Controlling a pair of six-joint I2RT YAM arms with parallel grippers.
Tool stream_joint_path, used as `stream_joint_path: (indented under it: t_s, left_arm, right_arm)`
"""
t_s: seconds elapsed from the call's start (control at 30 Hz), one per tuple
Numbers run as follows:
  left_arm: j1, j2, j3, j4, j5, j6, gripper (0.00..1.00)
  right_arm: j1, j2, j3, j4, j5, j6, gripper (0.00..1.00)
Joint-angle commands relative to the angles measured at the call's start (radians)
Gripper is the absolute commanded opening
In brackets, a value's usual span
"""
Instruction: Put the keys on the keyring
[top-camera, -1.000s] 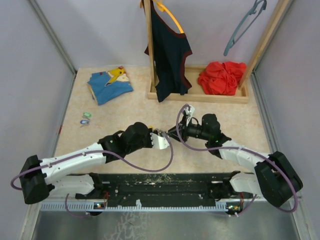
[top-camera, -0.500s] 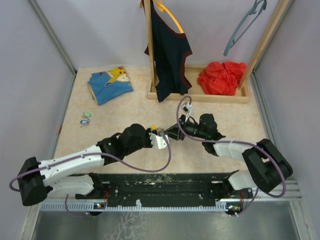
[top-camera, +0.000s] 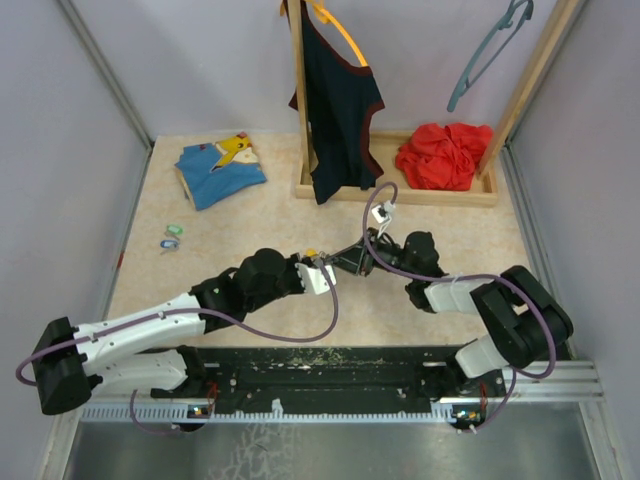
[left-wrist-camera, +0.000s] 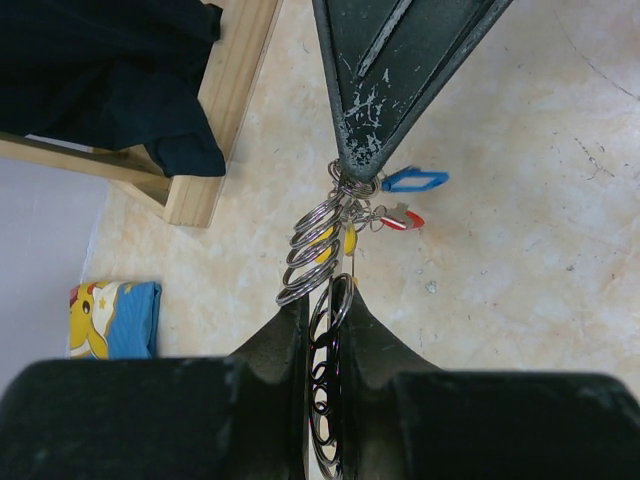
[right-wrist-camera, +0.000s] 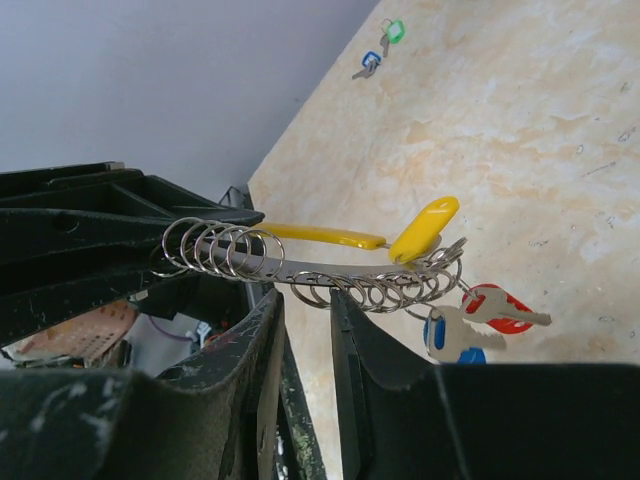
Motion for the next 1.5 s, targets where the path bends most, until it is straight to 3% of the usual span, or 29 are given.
stream_joint_path:
  t_s: [0.0,0.47,0.7,1.0,1.47]
  left_arm:
    - [-0.006,-0.027,-0.001,0.065,0.01,-0.028,0.0]
    - [-0.005,-0.029,-0.001,0.083,0.042,-0.054,0.0]
    - [-0.006,-0.016,-0.003,0.097,0.052,-0.068,0.0]
    - [-0.005,-0.002,-0.004,0.092,0.007,-0.069,0.0]
    - [-0.006,0.009,-0.004,0.094,-0.012,-0.077,0.0]
  right_arm:
    - [-0.008,0.005,-0.002,0.068,0.043,0.029,0.26]
    - [-0.009,0.018,-0.013,0.123,0.034,0.05,0.32]
    - [-0.009,0.046,-0.017,0.242,-0.008,0.11,0.21]
    - [-0.02,0.0,-0.022,0.207,-0.029,0.09,0.06]
    - [-0.02,-0.025,0.009,0.193,-0.072,0.128,0.07]
